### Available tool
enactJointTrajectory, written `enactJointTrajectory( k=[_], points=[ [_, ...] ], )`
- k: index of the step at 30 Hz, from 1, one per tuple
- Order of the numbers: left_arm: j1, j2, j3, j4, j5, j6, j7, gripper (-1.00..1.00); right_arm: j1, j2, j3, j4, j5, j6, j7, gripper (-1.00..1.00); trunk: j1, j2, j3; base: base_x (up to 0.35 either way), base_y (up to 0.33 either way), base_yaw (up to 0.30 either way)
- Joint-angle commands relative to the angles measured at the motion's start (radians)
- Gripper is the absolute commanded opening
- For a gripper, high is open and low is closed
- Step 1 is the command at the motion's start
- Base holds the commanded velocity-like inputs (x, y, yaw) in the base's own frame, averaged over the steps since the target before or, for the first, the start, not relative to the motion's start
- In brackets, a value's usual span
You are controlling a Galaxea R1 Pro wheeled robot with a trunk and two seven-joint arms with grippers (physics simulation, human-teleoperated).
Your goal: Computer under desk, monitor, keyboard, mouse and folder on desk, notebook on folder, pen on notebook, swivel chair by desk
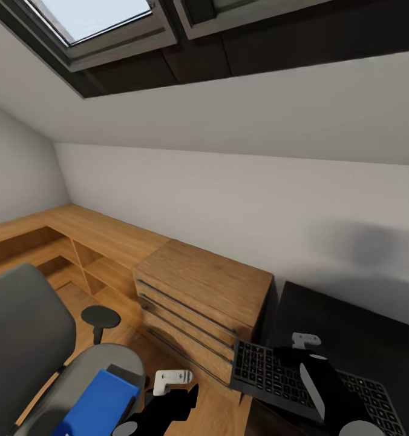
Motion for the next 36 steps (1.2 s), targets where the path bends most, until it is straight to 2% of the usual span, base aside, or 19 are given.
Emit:
enactJointTrajectory(
  k=[1,14,32,36],
  points=[
    [0.0,0.0,-0.001,-0.001,0.01,0.003,0.009,1.0,0.0,0.0,0.0,-0.001,-0.003,0.005,-0.002,1.0,0.0,-0.001,-0.001,0.04,0.0,0.0],
    [0.0,0.0,-0.001,0.0,0.01,0.003,0.009,1.0,0.0,0.0,0.0,-0.001,-0.003,0.005,-0.002,1.0,0.0,-0.001,-0.001,0.162,0.0,0.0],
    [0.0,-0.003,0.003,-0.001,0.018,0.004,0.009,1.0,-0.001,-0.005,-0.001,-0.001,-0.001,0.008,-0.005,1.0,0.0,-0.001,-0.001,0.014,0.0,0.0],
    [0.0,-0.005,0.002,0.0,0.018,0.004,0.01,1.0,-0.003,-0.014,-0.015,0.023,-0.002,0.005,-0.029,1.0,0.016,-0.029,-0.014,0.0,0.0,0.0]
  ],
)
